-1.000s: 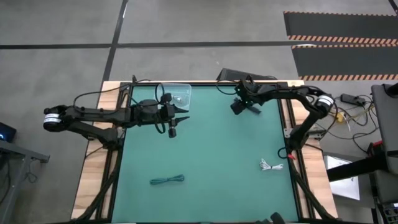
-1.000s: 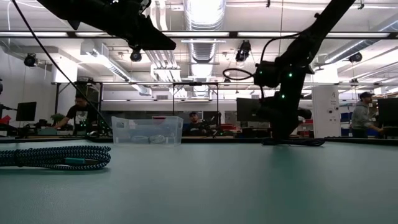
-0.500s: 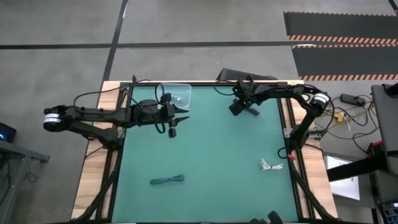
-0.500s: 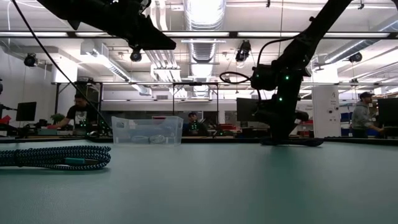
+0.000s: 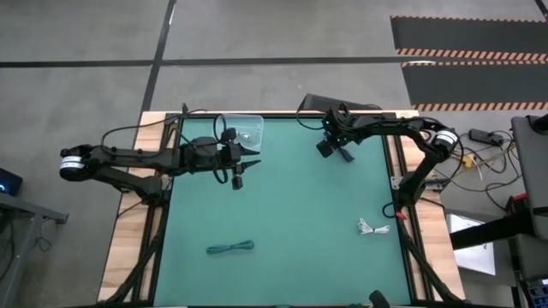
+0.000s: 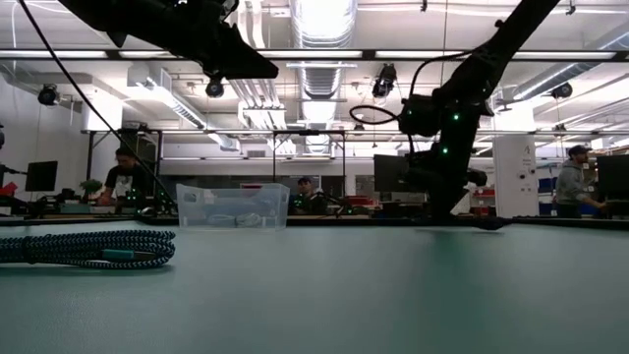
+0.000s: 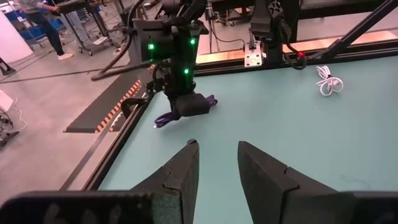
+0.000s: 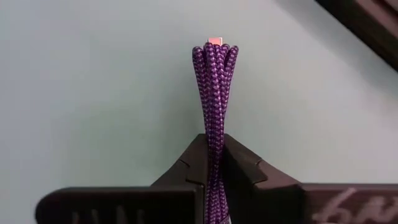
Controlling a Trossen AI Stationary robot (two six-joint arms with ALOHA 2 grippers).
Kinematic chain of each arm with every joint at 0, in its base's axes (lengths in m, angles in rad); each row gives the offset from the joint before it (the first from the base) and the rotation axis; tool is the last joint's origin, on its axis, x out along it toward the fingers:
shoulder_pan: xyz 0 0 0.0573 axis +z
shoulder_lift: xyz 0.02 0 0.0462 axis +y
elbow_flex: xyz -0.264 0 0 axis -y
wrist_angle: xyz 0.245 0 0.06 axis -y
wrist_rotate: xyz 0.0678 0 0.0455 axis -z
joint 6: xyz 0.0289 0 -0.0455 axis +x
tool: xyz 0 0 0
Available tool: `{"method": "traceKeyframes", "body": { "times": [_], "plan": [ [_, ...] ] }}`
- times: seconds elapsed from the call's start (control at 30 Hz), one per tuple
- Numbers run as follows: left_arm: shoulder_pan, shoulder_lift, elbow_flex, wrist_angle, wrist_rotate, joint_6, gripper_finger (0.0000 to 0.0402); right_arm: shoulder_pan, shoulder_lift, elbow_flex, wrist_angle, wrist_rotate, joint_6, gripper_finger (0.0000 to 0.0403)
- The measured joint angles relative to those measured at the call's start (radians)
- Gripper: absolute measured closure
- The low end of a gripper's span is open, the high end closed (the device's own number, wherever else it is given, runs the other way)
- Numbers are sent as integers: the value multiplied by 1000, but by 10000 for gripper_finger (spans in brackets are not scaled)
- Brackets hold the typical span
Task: Pick and place USB-C Cables
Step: Put the violet charger cable into the transparent bin
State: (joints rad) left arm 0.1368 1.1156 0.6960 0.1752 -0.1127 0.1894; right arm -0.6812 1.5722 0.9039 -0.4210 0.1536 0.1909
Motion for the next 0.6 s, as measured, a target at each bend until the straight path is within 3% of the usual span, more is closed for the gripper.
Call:
{"method": "traceKeyframes", "body": {
  "times": [0.3,0.47,0.6],
  "plan": [
    [0,0,0,2,0,-2,307,38,-79,-29,59,-1,-20,387],
    [0,0,0,6,0,-10,307,76,-149,-88,183,-5,-20,387],
    [0,0,0,16,0,-27,307,116,-204,-154,363,-81,-55,387]
  ]
}}
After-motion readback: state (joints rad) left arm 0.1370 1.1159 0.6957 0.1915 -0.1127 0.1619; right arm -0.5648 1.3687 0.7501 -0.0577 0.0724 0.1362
